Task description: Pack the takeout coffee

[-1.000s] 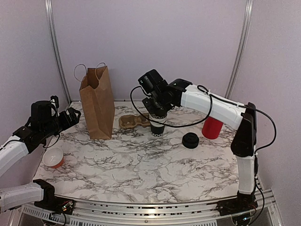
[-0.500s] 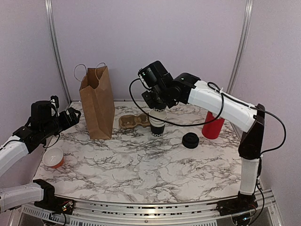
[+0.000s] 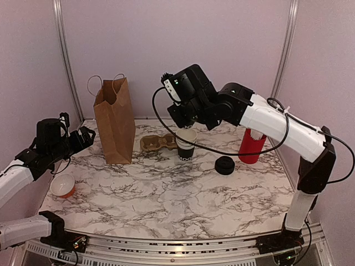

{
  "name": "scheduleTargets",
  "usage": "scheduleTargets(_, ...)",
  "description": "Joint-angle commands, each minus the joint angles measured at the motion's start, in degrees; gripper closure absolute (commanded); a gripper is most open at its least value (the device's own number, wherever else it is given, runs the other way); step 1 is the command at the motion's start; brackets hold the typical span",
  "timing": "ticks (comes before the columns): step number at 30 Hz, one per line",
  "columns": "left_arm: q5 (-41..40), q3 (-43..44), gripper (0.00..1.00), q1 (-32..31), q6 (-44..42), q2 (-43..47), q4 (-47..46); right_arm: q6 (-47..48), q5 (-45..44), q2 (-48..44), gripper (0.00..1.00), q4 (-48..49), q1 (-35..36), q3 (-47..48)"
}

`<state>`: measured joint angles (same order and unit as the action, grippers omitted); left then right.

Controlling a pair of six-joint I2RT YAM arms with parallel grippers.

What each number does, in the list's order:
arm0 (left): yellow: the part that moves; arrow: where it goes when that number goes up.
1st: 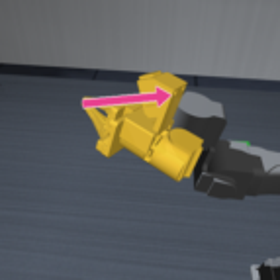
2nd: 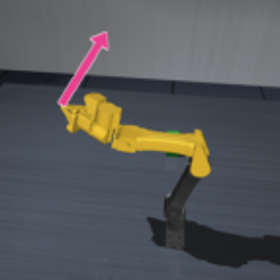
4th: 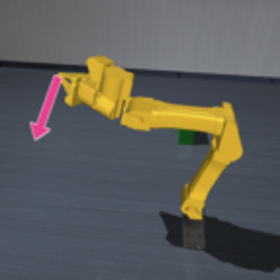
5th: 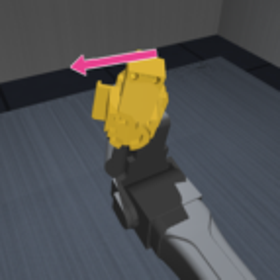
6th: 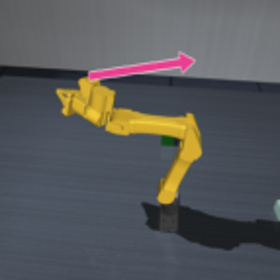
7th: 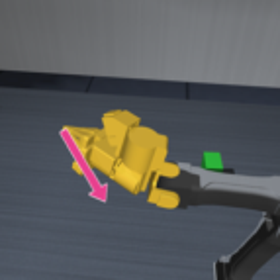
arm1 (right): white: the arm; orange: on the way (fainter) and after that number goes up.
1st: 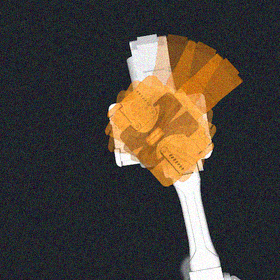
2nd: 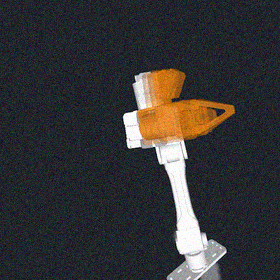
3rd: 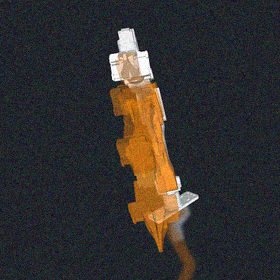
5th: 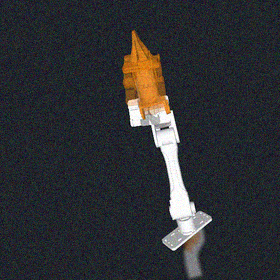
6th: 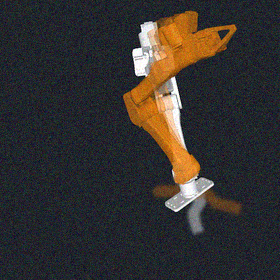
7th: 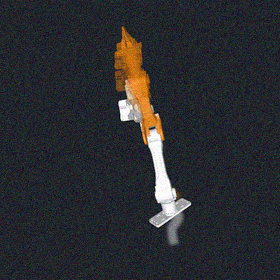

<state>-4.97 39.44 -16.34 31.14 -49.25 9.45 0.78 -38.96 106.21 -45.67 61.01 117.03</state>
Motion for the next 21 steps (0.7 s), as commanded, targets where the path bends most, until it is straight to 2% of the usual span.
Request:
scheduleTargets(1,0.29,-0.48,0.01,-0.23,0.45,0.16,-1.71,-2.08,1.1,-2.82,1.0,-0.3,2.83,-4.13)
scheduleTargets(11,0.58,-0.57,0.01,-0.2,0.55,-0.32,-1.69,-5.78,3.61,-5.49,1.0,-0.12,9.1,-13.48)
scheduleTargets(21,0.57,-0.85,0.01,-0.27,0.6,-0.29,-1.75,-9.95,6.76,-5.76,1.0,1.33,12.08,-23.45)
